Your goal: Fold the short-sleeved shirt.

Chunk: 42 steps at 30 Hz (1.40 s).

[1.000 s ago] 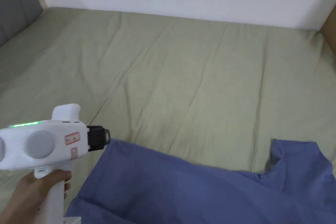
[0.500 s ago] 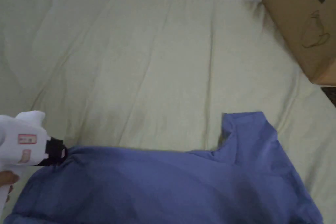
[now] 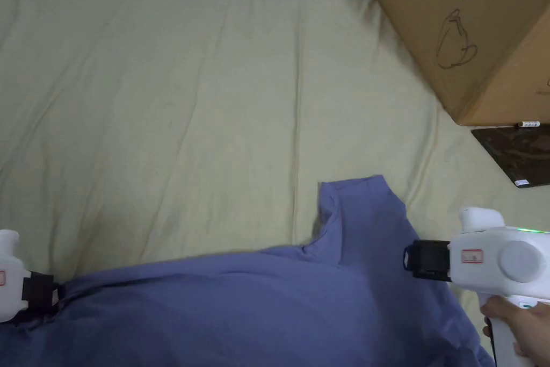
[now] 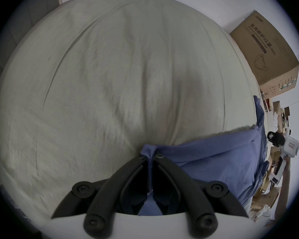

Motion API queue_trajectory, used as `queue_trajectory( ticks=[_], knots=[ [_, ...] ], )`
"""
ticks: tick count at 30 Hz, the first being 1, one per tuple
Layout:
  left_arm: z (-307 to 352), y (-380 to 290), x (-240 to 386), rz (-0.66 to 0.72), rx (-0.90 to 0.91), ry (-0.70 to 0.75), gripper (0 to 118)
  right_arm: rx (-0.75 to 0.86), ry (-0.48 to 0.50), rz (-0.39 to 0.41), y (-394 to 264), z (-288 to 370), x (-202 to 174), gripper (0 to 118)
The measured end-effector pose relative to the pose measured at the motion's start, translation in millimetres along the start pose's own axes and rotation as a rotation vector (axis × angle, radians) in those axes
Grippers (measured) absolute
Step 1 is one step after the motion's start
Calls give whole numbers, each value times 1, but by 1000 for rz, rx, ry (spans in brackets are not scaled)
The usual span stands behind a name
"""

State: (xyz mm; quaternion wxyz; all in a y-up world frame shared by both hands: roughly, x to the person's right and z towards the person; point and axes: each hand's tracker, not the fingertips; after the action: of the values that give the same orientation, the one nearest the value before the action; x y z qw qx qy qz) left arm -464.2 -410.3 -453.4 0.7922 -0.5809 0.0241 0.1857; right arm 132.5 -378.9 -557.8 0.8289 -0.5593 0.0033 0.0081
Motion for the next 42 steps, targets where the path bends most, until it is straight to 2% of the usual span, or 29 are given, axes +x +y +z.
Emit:
queue_trajectory(
  ticks=[1, 2, 3, 4, 5, 6, 7, 8, 11, 12, 15, 21, 26, 30, 33, 34, 36, 39, 40, 41, 42],
  knots=[
    [2, -1, 4, 14, 0, -4, 3, -40, -1, 26, 1, -10, -4, 97],
    [2, 0, 4, -17, 11, 11, 3, -77, -8, 52, -1, -13, -9, 88],
    [1, -1, 5, -18, 14, 16, 3, -79, 3, 56, -3, -13, -13, 65],
    [1, -2, 6, -19, 17, 21, 3, -44, -5, 50, -3, -7, -18, 55],
    [2, -2, 9, -30, 22, 45, 3, -36, -3, 76, -1, 3, -19, 43],
    [3, -1, 12, -45, 23, 60, 3, -3, 23, 77, 0, 7, -16, 17],
    [6, 0, 14, -67, 20, 76, 3, 37, 38, 49, 1, 16, -15, 2],
    [12, 1, 17, -78, 18, 87, 3, 21, 60, 42, 2, 28, -14, 2],
    [54, -8, 26, -94, 29, 101, 3, 105, 143, 5, -7, 77, -7, 2],
    [68, -11, 25, -86, 115, 41, 3, 132, 161, 1, -13, 92, -3, 2],
    [125, -35, 19, -86, 219, 17, 3, 200, 207, -7, -43, 144, 5, 2],
    [176, -106, -7, -19, 248, -11, 3, 213, 213, -14, -129, 198, 20, 2],
    [153, -157, -2, 7, 184, -4, 3, 80, 107, -31, -198, 175, 19, 2],
    [103, -176, -14, 11, 37, 74, 3, -54, 89, -104, -231, 128, 20, 2],
    [81, -185, -9, -47, -9, 115, 3, -40, 101, -141, -239, 104, 17, 3],
    [79, -183, -4, -64, 61, 126, 3, -1, 101, -154, -239, 96, 20, 5],
    [82, -181, 4, -105, 65, 161, 4, 11, 100, -147, -240, 93, 19, 8],
    [90, -186, 0, -87, 85, 133, 9, 24, 124, -160, -240, 105, 24, 10],
    [97, -187, -4, -38, 102, 95, 14, 27, 139, -187, -239, 112, 27, 24],
    [108, -190, -12, 41, 120, 32, 26, 31, 176, -229, -238, 125, 32, 45],
    [124, -193, -21, 147, 139, -49, 40, 23, 229, -259, -236, 136, 45, 73]
  ],
)
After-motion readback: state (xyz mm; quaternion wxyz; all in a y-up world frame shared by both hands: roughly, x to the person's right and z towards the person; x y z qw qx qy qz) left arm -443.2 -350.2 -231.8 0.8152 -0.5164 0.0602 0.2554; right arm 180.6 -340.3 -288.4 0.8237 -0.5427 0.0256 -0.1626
